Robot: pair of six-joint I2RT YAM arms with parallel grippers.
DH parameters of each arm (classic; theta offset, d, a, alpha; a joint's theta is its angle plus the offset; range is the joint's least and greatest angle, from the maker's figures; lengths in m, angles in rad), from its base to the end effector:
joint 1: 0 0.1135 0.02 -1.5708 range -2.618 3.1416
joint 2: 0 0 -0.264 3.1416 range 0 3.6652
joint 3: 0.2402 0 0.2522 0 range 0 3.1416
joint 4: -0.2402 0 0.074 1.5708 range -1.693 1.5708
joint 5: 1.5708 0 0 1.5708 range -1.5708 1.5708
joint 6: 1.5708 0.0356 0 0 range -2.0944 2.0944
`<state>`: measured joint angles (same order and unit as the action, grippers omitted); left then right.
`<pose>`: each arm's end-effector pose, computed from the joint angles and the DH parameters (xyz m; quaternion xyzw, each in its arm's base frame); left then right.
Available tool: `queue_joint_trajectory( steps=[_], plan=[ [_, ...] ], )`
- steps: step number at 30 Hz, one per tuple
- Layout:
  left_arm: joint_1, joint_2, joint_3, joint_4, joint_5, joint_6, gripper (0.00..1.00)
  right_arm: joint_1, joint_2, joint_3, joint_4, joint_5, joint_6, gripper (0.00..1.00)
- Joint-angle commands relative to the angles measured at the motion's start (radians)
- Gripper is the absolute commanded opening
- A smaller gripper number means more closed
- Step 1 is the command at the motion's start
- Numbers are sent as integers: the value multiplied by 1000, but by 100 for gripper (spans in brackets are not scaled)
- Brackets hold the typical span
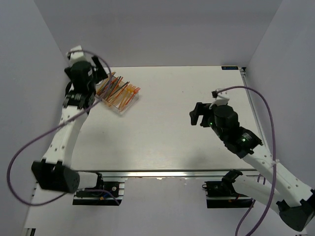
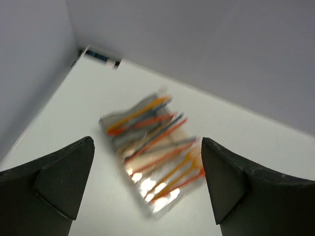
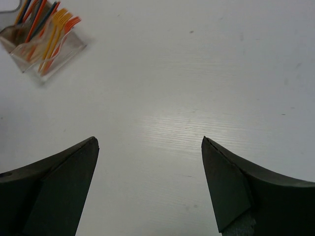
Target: Sort the eating utensils into containers
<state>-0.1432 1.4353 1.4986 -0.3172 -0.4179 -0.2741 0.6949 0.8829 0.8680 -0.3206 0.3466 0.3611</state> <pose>0.3268 -0.0325 0.4237 -0.1773 0.7638 0.0365 0.6196 0.1611 0.1186 0.3384 -0.0349 0.8085 0.1660 0.5636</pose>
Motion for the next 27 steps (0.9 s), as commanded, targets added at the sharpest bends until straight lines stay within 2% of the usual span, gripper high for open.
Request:
queue_joint_trajectory(
  steps=[1,3,5,6,9,13,16,23,27],
  plan=[
    [1,-263,-281,-66,39,-100,98,-3,-93,54,-162,222,-30,89],
    [1,-463,-470,-74,12,-90,98,-5,-166,51,-187,224,-37,89],
    [1,-586,-576,-82,13,-77,98,-5,-211,40,-215,216,-45,89],
    [2,-696,-665,-86,11,-56,98,-5,-251,37,-224,212,-56,89],
    [-1,-879,-783,-112,1,-40,98,-5,-315,-6,-229,195,-77,89],
    [-1,-1050,-876,-115,-13,-92,98,-5,-354,-63,-251,193,-50,89],
    [-4,-1085,-873,-115,-36,-96,98,-5,-363,-104,-265,187,-33,89],
    [-21,-1017,-865,-144,-90,-120,98,-5,-352,-121,-268,135,-10,89],
    [-30,-1032,-867,-141,-98,-128,98,-5,-345,-112,-273,132,-11,89]
  ],
)
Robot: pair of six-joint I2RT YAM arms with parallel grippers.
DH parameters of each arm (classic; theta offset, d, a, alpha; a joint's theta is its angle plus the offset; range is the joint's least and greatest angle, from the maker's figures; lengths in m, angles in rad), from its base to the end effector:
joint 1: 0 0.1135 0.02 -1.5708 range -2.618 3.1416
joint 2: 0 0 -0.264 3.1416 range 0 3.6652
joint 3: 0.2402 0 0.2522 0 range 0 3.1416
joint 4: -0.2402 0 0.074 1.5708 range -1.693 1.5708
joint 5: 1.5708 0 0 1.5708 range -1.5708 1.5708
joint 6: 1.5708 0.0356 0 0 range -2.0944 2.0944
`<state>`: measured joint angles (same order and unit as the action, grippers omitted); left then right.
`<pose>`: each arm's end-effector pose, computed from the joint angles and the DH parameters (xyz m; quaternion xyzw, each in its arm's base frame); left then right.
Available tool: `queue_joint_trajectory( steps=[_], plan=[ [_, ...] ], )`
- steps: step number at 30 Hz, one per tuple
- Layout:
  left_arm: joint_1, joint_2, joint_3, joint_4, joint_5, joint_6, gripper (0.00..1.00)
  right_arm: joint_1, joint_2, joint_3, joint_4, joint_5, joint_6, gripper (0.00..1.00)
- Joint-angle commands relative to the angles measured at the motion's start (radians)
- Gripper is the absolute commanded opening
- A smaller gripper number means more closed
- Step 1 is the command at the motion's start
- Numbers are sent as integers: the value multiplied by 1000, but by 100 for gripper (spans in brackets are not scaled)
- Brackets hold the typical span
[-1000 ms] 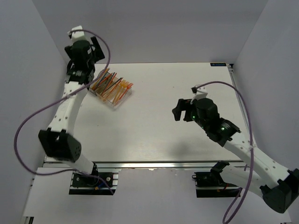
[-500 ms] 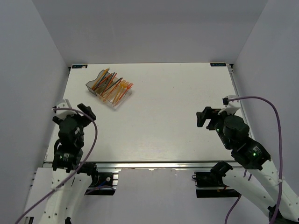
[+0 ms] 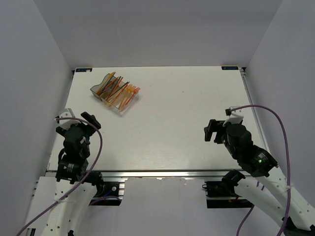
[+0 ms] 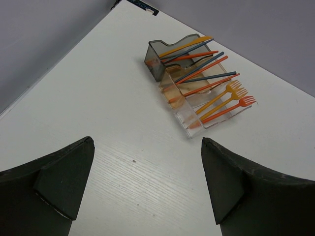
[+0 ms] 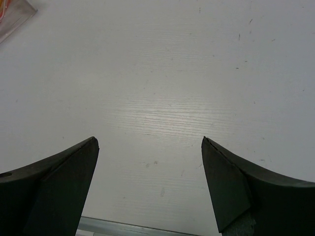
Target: Sort the eating utensils into containers
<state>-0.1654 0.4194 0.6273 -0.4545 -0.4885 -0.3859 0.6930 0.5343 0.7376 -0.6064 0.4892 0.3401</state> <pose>0.1097 -0.0014 0.3045 -0.2320 0.7443 0.0212 0.6259 0.1011 0.0622 0.3148 -0.0107 0.8204 0.0885 0.5648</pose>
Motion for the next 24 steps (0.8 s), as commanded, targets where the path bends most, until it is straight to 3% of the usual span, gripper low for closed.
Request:
queue_joint_trajectory(
  steps=[1,24],
  plan=[
    [-6,-21,3,-6,-28,-16,98,-3,6,16,14,-12,10,89],
    [-10,-39,-17,2,-44,-27,98,-3,36,-3,53,-46,36,89]
  ],
)
